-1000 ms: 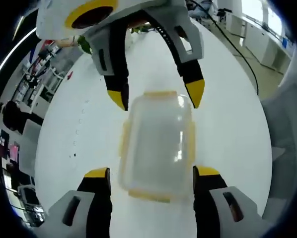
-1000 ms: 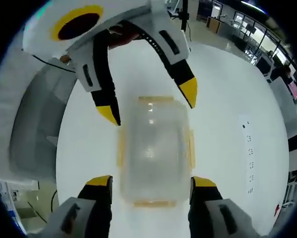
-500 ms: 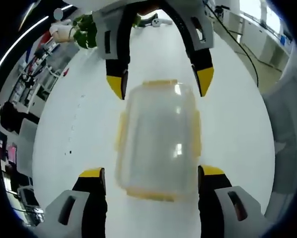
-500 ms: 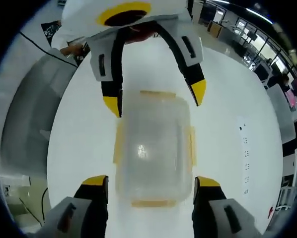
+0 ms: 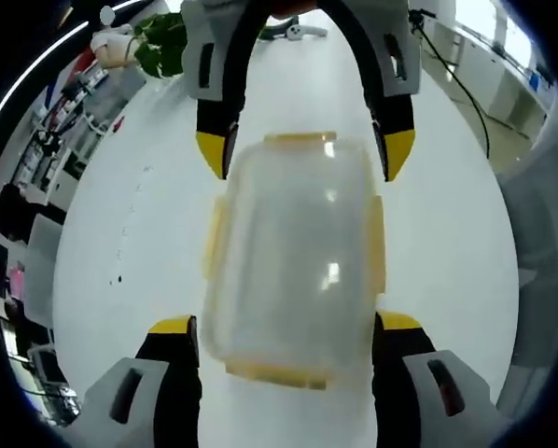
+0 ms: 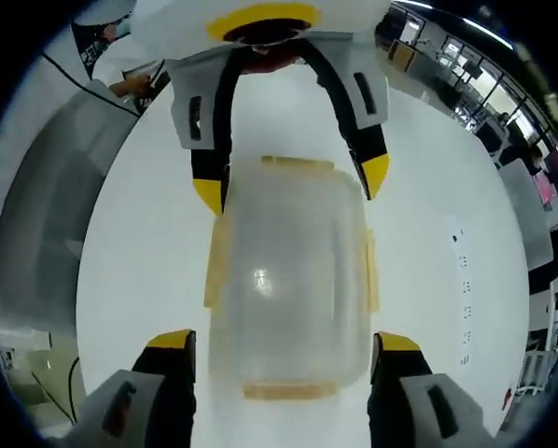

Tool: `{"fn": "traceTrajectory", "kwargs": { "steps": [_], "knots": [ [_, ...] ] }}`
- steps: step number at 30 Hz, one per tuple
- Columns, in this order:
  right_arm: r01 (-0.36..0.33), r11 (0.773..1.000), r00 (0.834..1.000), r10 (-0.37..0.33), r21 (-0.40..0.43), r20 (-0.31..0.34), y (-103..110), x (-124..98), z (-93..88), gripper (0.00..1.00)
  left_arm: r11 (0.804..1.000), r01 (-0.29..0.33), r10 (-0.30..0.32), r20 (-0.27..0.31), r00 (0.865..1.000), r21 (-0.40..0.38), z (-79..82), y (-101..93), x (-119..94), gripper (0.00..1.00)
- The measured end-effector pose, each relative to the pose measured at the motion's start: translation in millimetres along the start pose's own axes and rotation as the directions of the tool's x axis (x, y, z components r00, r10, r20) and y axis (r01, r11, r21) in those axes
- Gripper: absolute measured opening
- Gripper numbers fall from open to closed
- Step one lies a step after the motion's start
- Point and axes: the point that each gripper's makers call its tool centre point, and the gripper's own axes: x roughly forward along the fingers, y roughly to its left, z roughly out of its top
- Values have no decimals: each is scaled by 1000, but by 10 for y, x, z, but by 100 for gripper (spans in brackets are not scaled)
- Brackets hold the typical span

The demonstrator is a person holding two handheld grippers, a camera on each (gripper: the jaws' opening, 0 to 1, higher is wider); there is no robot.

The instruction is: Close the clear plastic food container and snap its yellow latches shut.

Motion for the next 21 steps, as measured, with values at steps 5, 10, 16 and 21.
{"fn": "traceTrajectory", "kwargs": {
  "steps": [5, 10, 16, 21],
  "knots": [
    [14, 1000, 1000, -14, 6, -3, -34, 34, -41, 73, 1000, 9, -9, -5, 1000, 7, -18, -13, 31, 75],
    [19, 1000, 1000, -19, 13, 1, -43, 52, -45, 73, 1000, 5, -5, -7, 1000, 9, -20, -2, 39, 74],
    [17, 1000, 1000, -17, 8, 0, -51, 55, -49, 73, 1000, 2, -2, -7, 1000, 1, -18, -1, 40, 74],
    [18, 1000, 1000, -18, 4, -9, -48, 62, -45, 72, 1000, 1, -1, -3, 1000, -3, -26, -8, 35, 74]
  ]
}}
